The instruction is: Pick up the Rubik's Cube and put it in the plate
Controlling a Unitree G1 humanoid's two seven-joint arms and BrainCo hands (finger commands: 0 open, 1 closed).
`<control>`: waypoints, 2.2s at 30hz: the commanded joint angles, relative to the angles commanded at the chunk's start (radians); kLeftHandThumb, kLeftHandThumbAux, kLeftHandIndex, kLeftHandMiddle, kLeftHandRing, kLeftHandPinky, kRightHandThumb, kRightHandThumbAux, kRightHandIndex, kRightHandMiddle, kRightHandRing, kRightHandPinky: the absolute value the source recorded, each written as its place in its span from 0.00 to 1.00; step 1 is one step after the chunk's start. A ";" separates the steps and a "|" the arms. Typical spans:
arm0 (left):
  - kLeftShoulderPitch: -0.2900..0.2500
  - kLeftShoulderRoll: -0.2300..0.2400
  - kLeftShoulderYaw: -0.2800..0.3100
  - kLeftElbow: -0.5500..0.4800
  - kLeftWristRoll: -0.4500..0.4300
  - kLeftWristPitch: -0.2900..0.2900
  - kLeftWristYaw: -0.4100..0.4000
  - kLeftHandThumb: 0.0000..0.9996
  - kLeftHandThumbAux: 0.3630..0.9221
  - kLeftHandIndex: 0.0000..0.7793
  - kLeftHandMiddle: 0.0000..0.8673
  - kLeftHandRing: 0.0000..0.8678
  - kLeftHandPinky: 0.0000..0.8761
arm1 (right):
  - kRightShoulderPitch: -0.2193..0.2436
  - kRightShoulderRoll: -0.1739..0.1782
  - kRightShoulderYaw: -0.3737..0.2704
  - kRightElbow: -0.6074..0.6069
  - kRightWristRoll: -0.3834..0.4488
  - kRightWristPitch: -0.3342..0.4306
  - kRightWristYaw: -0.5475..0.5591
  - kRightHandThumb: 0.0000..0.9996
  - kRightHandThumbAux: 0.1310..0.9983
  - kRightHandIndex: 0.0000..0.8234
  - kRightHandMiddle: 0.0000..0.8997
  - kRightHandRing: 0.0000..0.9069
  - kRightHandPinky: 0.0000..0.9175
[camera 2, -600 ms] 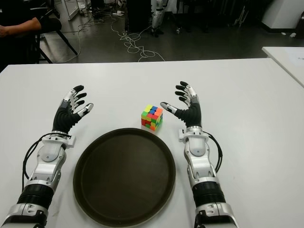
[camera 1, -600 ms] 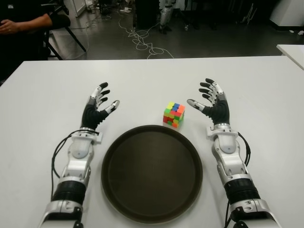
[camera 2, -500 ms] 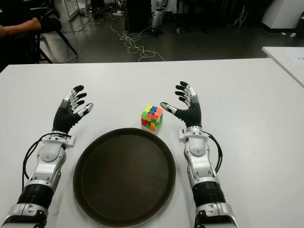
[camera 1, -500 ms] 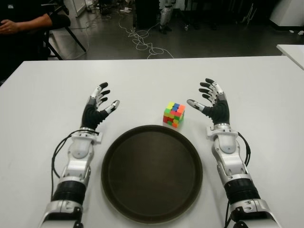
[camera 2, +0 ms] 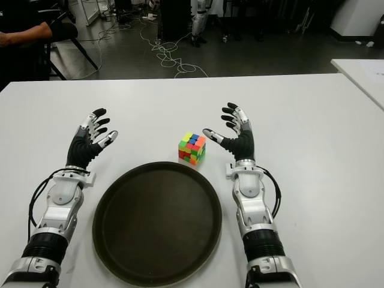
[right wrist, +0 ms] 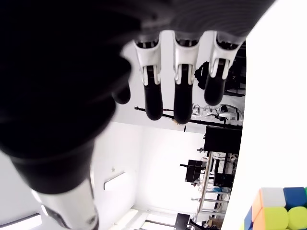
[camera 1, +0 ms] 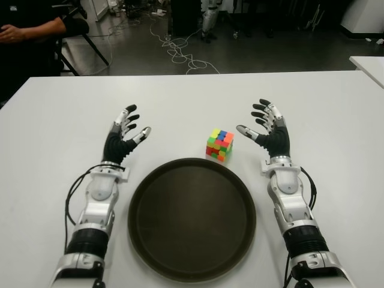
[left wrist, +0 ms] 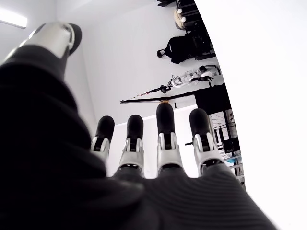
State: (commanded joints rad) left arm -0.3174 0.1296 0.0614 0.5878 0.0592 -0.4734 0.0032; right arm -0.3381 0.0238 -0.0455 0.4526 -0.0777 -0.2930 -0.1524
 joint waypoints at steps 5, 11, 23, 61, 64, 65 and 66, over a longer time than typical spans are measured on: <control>-0.001 -0.001 0.000 0.000 -0.004 -0.001 -0.003 0.17 0.50 0.12 0.12 0.13 0.16 | -0.001 0.002 -0.002 0.000 0.005 0.005 0.001 0.06 0.81 0.25 0.29 0.27 0.24; -0.001 0.000 -0.001 -0.001 -0.006 0.000 -0.007 0.17 0.52 0.11 0.12 0.13 0.16 | -0.004 0.003 -0.005 0.007 0.016 -0.002 0.011 0.04 0.81 0.24 0.28 0.26 0.22; 0.004 -0.002 -0.002 -0.013 -0.009 0.005 -0.011 0.15 0.51 0.12 0.12 0.12 0.14 | -0.004 -0.008 0.000 0.004 -0.004 -0.031 0.002 0.02 0.81 0.24 0.28 0.25 0.22; 0.029 -0.008 -0.006 -0.064 -0.018 0.042 -0.029 0.13 0.57 0.10 0.11 0.11 0.14 | -0.264 -0.463 0.399 -0.101 -0.588 -0.069 0.431 0.00 0.75 0.16 0.23 0.26 0.28; 0.034 -0.010 -0.005 -0.075 -0.023 0.050 -0.033 0.13 0.57 0.10 0.11 0.11 0.13 | -0.260 -0.472 0.415 -0.130 -0.594 -0.043 0.480 0.00 0.76 0.15 0.22 0.24 0.26; 0.035 -0.011 -0.006 -0.079 -0.024 0.053 -0.033 0.13 0.57 0.10 0.11 0.10 0.13 | -0.258 -0.474 0.419 -0.137 -0.595 -0.035 0.490 0.00 0.75 0.14 0.21 0.23 0.25; 0.036 -0.012 -0.006 -0.082 -0.024 0.055 -0.034 0.12 0.57 0.10 0.11 0.10 0.12 | -0.259 -0.475 0.425 -0.144 -0.600 -0.024 0.505 0.00 0.75 0.14 0.21 0.23 0.25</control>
State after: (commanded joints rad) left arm -0.2811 0.1181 0.0557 0.5058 0.0349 -0.4182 -0.0305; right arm -0.5967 -0.4516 0.3790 0.3085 -0.6774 -0.3168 0.3527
